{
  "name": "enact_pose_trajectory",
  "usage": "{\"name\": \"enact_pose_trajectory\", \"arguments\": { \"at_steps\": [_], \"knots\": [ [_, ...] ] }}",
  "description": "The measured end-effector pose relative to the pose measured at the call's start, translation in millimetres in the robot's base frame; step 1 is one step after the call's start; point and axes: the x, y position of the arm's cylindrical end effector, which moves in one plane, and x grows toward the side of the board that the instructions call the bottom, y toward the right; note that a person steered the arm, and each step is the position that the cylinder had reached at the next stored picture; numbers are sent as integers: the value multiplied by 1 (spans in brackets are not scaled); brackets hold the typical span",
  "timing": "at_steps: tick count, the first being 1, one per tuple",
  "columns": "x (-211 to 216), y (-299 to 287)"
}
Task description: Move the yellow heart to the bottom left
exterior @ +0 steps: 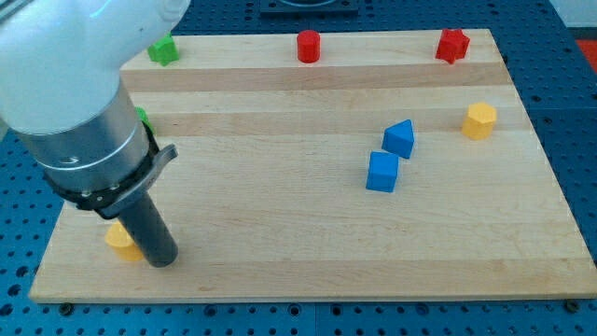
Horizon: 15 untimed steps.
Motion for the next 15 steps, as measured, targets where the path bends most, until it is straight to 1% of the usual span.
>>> {"name": "enact_pose_trajectory", "arguments": {
  "at_steps": [2, 5, 7, 8, 9, 13, 15],
  "knots": [
    [0, -22],
    [4, -24],
    [-3, 5],
    [-20, 8],
    [-32, 2],
    [-32, -36],
    [-32, -39]
  ]
}}
